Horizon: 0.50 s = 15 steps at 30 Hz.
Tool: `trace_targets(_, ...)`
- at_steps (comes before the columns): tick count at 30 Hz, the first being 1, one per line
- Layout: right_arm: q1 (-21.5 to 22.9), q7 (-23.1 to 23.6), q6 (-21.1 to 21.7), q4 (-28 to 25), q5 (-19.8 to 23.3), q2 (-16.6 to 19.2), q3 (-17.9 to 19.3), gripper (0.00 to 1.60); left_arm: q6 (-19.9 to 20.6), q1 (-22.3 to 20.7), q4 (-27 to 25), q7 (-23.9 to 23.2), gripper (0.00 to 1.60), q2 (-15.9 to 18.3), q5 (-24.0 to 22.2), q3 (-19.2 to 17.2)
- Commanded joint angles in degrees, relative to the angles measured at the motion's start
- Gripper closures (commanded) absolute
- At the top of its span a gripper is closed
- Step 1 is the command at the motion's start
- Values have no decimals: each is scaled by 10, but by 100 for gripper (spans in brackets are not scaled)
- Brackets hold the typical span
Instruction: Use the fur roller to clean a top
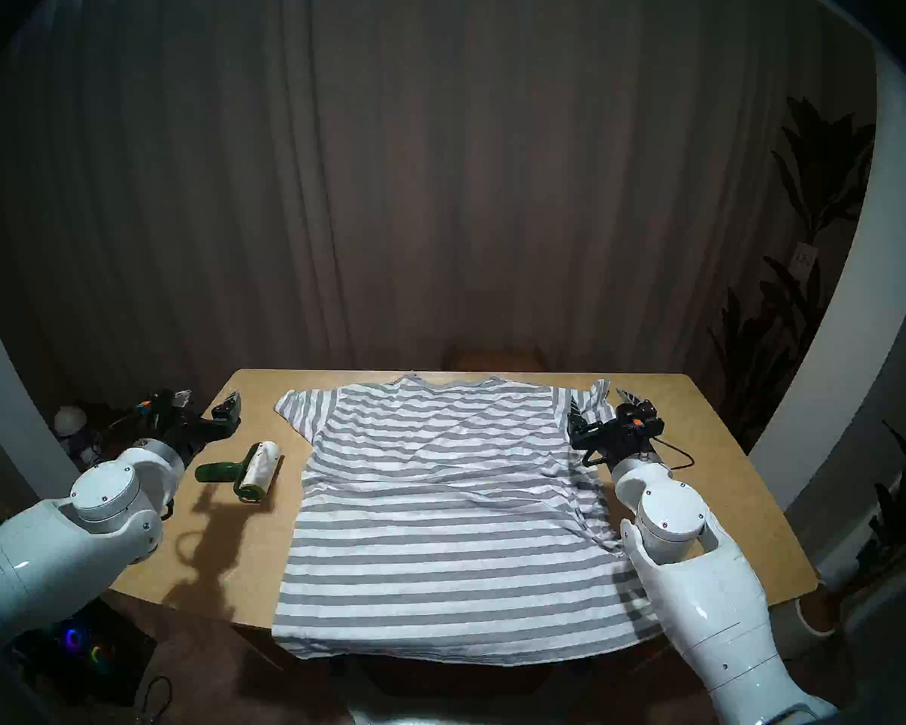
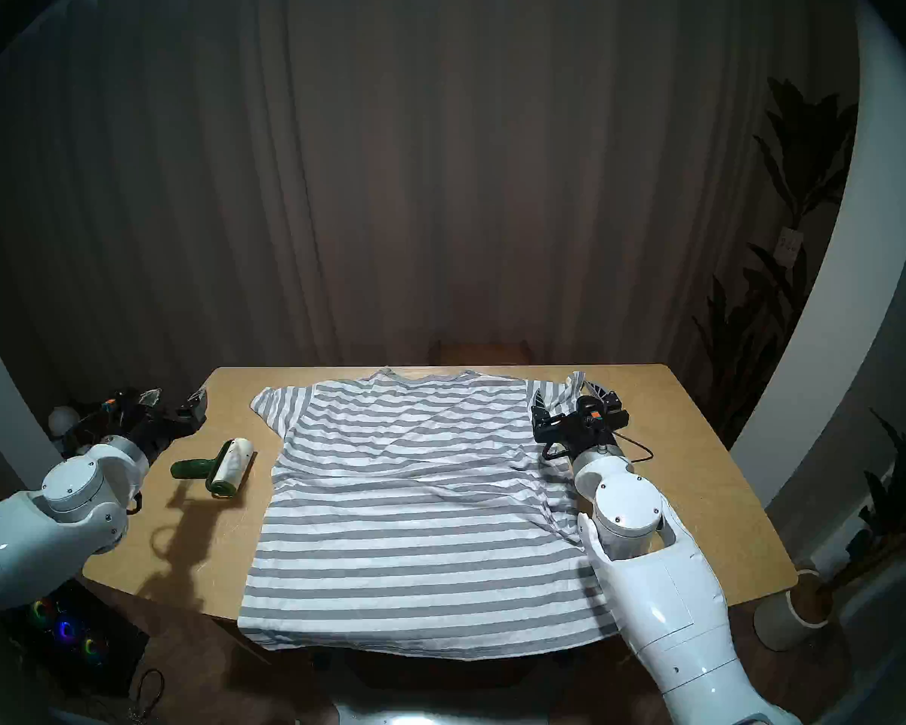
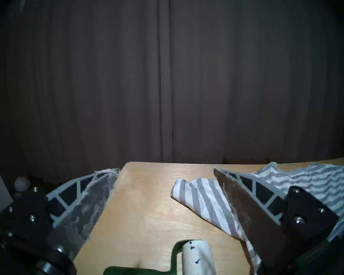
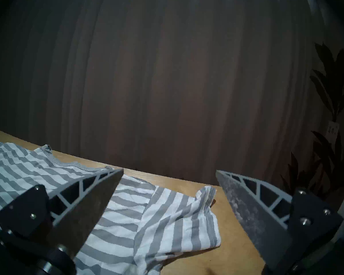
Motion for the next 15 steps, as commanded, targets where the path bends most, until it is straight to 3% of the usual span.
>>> trace_targets(1,42,0,3,11,6,-10,0,0,-10,-43,8,-1,0,7,61,10)
trace_targets(15,106,11,6,77,16,-26,-15,0,-26,-116,53,-17,0,-34,163,64)
